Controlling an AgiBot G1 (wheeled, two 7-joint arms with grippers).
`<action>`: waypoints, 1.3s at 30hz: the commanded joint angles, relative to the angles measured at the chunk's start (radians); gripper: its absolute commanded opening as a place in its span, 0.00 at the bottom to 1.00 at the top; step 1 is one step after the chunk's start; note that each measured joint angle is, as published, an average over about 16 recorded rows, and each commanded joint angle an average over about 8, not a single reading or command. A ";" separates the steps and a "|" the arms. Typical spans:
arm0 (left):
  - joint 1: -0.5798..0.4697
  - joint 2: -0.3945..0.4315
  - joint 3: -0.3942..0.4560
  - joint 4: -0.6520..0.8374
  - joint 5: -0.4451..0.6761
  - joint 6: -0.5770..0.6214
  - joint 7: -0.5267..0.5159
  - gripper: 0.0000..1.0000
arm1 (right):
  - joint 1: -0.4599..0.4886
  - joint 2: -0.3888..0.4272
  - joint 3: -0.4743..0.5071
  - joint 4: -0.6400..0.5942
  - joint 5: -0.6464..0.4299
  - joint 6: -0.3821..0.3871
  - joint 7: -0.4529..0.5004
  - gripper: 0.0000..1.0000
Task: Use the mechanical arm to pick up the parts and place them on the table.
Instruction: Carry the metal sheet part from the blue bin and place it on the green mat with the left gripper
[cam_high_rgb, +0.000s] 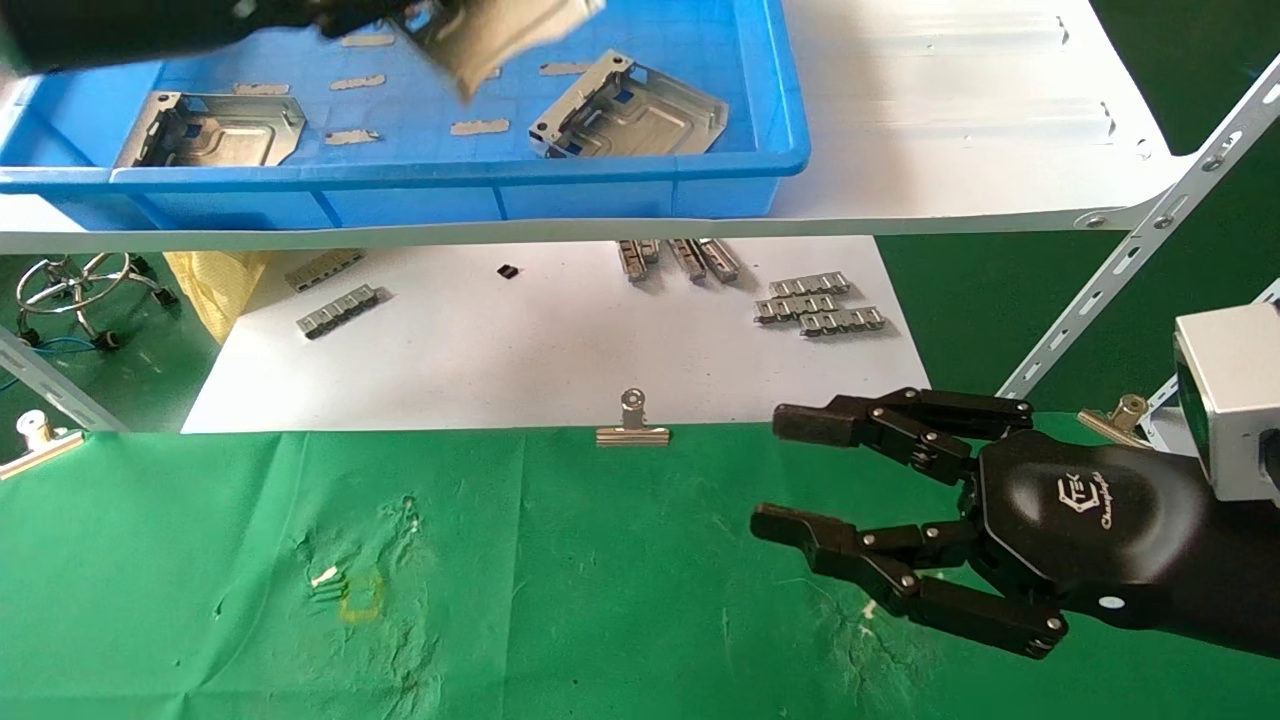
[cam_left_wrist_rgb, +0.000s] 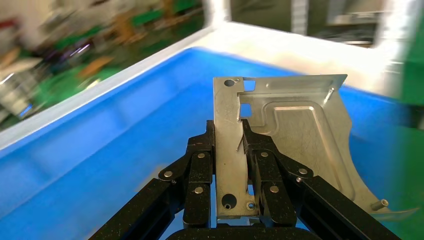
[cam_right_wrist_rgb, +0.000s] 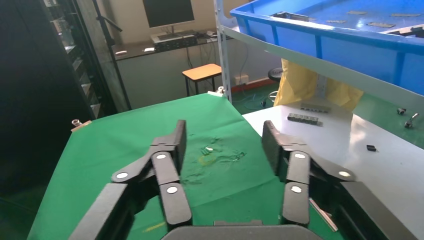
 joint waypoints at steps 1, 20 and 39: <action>0.013 -0.036 -0.015 -0.009 -0.023 0.116 0.041 0.00 | 0.000 0.000 0.000 0.000 0.000 0.000 0.000 1.00; 0.452 -0.351 0.146 -0.375 -0.215 0.211 0.349 0.00 | 0.000 0.000 0.000 0.000 0.000 0.000 0.000 1.00; 0.401 -0.231 0.350 -0.133 0.002 0.172 0.721 0.80 | 0.000 0.000 0.000 0.000 0.000 0.000 0.000 1.00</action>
